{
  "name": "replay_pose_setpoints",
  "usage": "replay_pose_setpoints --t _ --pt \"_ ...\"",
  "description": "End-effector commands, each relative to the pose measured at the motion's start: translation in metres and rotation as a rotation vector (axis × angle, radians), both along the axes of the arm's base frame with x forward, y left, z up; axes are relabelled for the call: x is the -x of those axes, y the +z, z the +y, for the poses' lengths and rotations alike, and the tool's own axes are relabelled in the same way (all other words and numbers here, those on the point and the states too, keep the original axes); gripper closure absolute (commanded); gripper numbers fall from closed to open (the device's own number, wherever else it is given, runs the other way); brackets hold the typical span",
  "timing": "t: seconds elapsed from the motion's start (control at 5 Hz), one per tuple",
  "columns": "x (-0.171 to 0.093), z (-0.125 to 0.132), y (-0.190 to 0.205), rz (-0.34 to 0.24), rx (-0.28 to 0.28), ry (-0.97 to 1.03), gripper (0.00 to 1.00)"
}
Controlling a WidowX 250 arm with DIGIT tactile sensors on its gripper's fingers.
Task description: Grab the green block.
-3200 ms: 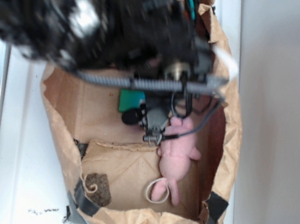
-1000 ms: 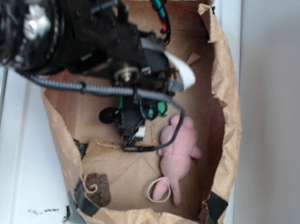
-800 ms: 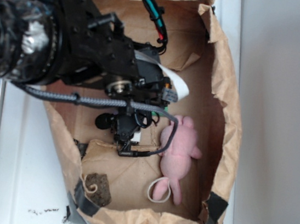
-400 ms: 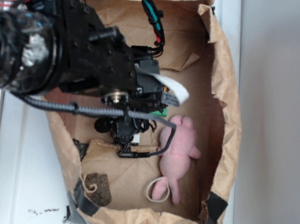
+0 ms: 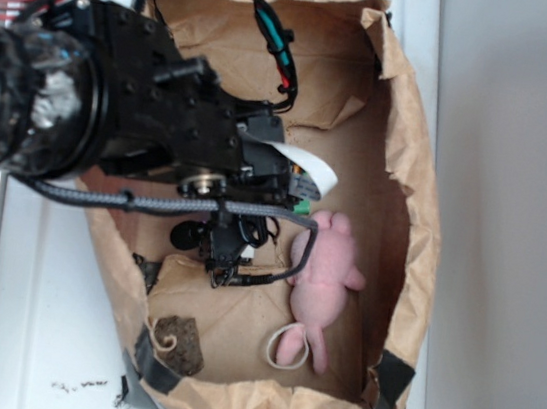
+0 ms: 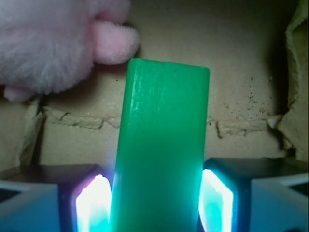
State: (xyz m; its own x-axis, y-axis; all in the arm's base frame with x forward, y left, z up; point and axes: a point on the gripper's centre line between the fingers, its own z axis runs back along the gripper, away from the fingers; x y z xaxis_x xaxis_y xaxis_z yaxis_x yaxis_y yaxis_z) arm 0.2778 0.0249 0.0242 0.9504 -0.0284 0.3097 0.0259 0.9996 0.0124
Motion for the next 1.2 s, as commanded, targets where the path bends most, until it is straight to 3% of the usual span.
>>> replay_pose_setpoints --t 0.0,0.2,0.4,0.6,0.8,1.0 --pt "-0.002 0.006 0.018 -0.056 0.012 -0.014 1.00" --pt "-0.008 0.021 0.066 -0.055 0.032 -0.001 1.00" --pt "-0.013 0.040 0.096 -0.039 0.019 0.009 1.00" --pt "-0.018 0.045 0.110 0.003 0.009 0.031 1.00" --pt "-0.018 0.046 0.123 0.008 -0.004 0.049 1.00" --pt "-0.010 0.044 0.141 0.014 0.025 -0.015 1.00"
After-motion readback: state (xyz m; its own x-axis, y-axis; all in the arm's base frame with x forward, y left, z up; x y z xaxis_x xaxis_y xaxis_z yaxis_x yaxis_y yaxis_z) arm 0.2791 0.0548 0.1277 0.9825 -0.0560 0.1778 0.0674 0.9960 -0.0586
